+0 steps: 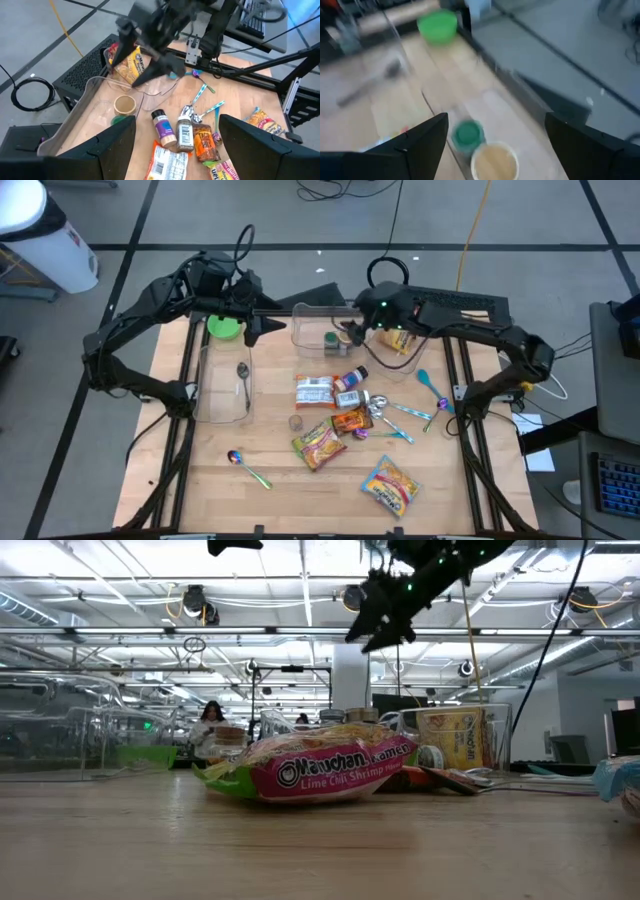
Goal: Pick & Place Food Item
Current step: Put the left violet spoon into the left transparent bin
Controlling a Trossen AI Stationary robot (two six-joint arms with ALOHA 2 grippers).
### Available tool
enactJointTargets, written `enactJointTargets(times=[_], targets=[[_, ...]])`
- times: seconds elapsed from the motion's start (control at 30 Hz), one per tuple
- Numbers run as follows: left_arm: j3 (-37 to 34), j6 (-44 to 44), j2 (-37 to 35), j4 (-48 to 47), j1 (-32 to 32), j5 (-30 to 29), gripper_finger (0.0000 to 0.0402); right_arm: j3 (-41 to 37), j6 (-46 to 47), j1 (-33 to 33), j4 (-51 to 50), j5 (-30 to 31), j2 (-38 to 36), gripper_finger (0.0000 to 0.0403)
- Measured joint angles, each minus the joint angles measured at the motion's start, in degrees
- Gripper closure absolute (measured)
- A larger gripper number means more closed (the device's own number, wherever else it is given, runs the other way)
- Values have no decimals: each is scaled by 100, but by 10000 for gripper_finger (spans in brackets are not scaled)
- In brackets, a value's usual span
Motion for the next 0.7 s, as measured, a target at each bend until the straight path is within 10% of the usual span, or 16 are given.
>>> enactJointTargets(times=[0.37,0.7], targets=[[-194,-81,-1028,-69,114,-3,108,-81,602,211,967,-367,-438,82],[-2336,-1287,-2856,1480,199,-1,108,-1385,1631,760,3592,-368,-435,82]])
